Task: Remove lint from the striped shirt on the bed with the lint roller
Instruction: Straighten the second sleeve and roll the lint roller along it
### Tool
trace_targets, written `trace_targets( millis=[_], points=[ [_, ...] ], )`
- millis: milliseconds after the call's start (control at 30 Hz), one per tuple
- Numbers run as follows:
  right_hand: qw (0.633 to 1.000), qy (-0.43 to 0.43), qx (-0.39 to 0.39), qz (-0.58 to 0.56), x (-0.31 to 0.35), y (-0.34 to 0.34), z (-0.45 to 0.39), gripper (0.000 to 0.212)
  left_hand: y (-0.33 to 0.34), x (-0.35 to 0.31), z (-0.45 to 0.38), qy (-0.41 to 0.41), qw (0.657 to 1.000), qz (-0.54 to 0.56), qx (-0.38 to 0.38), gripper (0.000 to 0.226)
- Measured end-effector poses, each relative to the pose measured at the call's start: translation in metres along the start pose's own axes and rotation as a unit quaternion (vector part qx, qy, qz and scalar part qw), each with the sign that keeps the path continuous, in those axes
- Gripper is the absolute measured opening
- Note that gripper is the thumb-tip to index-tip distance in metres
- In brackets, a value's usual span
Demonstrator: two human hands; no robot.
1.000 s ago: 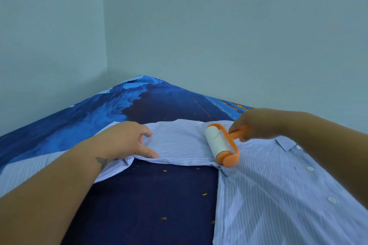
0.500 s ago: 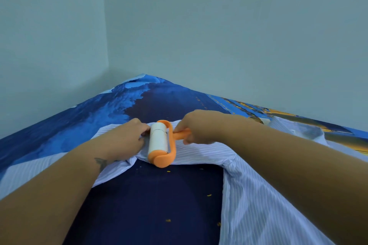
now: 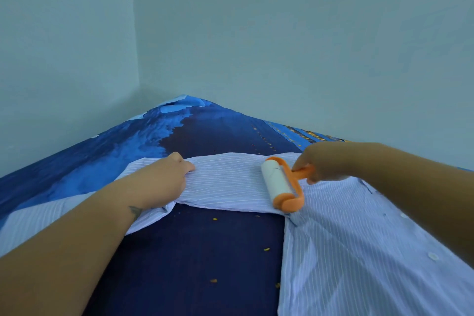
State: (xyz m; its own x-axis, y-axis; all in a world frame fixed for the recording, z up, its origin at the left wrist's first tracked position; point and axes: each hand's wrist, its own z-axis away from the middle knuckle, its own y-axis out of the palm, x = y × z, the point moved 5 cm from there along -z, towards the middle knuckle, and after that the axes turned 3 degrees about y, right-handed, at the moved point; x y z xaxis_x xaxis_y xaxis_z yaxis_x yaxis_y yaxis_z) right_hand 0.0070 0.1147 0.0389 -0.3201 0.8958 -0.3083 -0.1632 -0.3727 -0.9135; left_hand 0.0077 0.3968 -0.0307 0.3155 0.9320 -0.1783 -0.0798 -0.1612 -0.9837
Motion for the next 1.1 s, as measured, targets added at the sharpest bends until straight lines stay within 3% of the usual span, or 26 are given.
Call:
trace_targets(
  millis=[200,367,467,567,667,867,967,1100],
  points=[
    [0.997,0.058,0.026,0.038,-0.047,0.014,0.019,0.035,0.003,0.001,-0.001,-0.001,0.999,-0.033,-0.015,0.044],
    [0.978,0.118,0.010,0.174,-0.083,0.007,0.040,0.023,0.002,-0.002,0.002,0.005,0.997,-0.065,-0.029,0.044],
    [0.988,0.140,-0.023,0.057,-0.089,-0.004,0.048,0.019,-0.002,-0.007,0.005,0.008,0.997,-0.068,-0.047,0.040],
    [0.987,0.095,-0.083,-0.100,-0.070,-0.020,0.046,0.023,-0.010,-0.012,0.010,-0.001,0.995,-0.070,-0.076,0.056],
    [0.989,0.051,-0.085,-0.112,-0.031,-0.032,0.036,0.024,-0.018,-0.016,0.021,-0.003,0.993,-0.061,-0.106,0.065],
    [0.990,-0.021,-0.123,-0.071,0.058,-0.041,0.004,0.023,-0.046,0.006,0.059,-0.079,0.966,-0.051,-0.240,0.034],
    [0.984,-0.038,-0.164,-0.052,0.092,-0.043,-0.010,0.028,-0.048,0.037,0.079,-0.152,0.959,-0.052,-0.232,0.030],
    [0.984,-0.028,-0.177,-0.020,0.113,-0.042,-0.023,0.035,-0.034,0.077,0.099,-0.210,0.963,-0.068,-0.155,0.023]
  ],
)
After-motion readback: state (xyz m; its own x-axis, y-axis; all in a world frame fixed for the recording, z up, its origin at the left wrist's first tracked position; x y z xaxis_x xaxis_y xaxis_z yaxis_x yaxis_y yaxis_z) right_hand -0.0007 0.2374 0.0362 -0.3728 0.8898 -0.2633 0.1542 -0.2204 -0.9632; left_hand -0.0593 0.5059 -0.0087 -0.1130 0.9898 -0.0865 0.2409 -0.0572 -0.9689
